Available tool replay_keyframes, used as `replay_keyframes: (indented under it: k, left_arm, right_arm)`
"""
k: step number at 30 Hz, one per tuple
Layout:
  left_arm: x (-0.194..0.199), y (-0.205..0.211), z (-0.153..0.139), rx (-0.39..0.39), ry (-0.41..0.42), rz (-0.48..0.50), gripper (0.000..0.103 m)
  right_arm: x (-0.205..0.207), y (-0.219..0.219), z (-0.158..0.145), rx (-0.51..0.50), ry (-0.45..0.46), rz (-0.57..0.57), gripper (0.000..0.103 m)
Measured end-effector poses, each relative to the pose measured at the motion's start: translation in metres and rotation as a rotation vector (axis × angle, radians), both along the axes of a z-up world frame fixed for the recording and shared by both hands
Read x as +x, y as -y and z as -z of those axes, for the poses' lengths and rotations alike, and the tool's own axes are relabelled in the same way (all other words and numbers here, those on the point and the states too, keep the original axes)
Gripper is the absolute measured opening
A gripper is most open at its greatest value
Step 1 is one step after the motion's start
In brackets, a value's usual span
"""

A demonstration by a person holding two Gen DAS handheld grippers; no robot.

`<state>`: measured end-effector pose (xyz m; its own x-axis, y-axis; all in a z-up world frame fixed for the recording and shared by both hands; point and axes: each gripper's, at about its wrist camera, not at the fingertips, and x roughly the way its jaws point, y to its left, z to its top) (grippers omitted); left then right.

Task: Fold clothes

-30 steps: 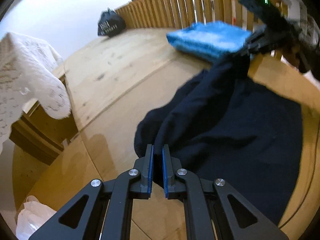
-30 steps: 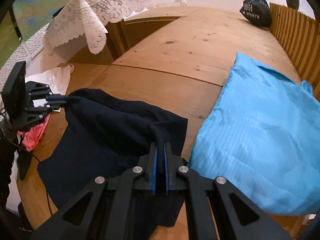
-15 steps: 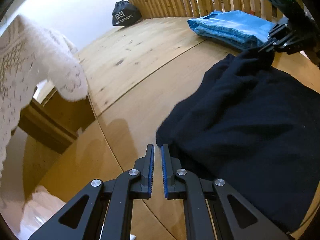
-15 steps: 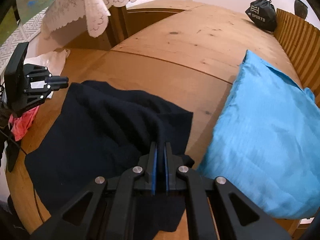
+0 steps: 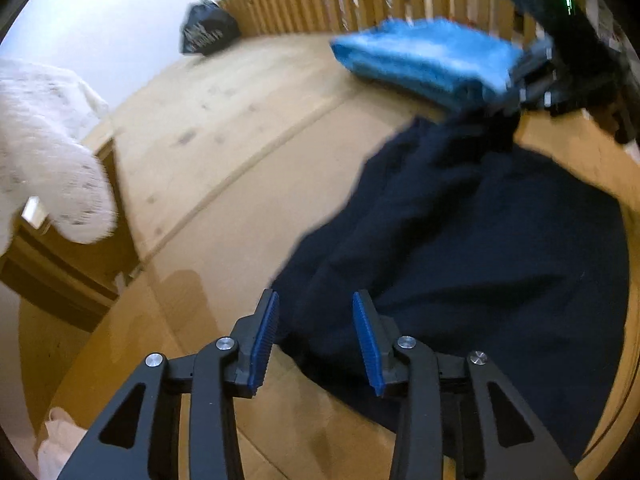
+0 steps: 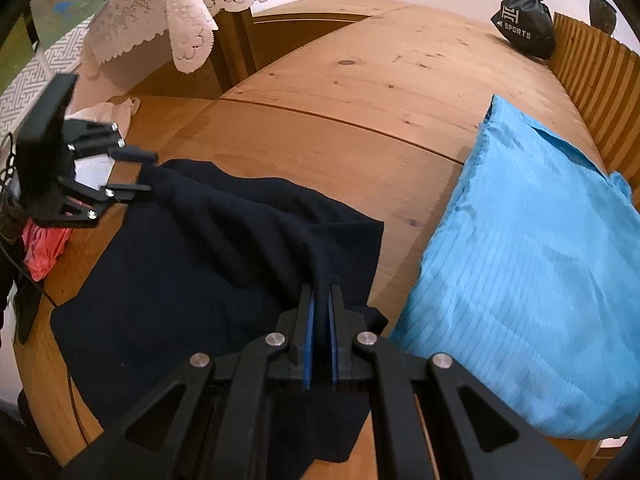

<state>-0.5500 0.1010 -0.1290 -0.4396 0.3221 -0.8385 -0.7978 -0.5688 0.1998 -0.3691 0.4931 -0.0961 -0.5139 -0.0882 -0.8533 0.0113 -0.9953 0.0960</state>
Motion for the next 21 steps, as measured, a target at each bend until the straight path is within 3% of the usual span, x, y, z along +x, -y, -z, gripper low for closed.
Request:
replay_keyframes:
  k: [1,7,13,16,18,21]
  left_arm:
    - [0.000,-0.002,0.002,-0.010,-0.001,0.000,0.005]
    - [0.026,0.018,-0.021,0.078,-0.029,-0.005,0.004]
    - [0.042,0.036,-0.056,0.138,-0.055,0.012,0.004]
    - [0.009,0.030,-0.043,0.130,-0.007,-0.034,0.004]
    - [-0.018,0.022,-0.024,0.110,0.041,-0.063,0.004]
    - [-0.044,0.008,0.015,-0.007,0.056,-0.132,0.011]
  right_arm:
    - [0.001,-0.001,0.000,-0.007,-0.003,0.004,0.006]
    - [0.014,0.002,-0.012,-0.009,-0.044,-0.002,0.006]
    - [0.011,-0.006,-0.041,-0.075,-0.123,-0.008,0.006]
    - [-0.020,-0.030,-0.020,-0.162,-0.072,0.058,0.006]
    - [-0.041,-0.036,0.005,-0.091,-0.013,0.092,0.006]
    - [-0.011,-0.035,0.006,-0.102,-0.005,0.104,0.014]
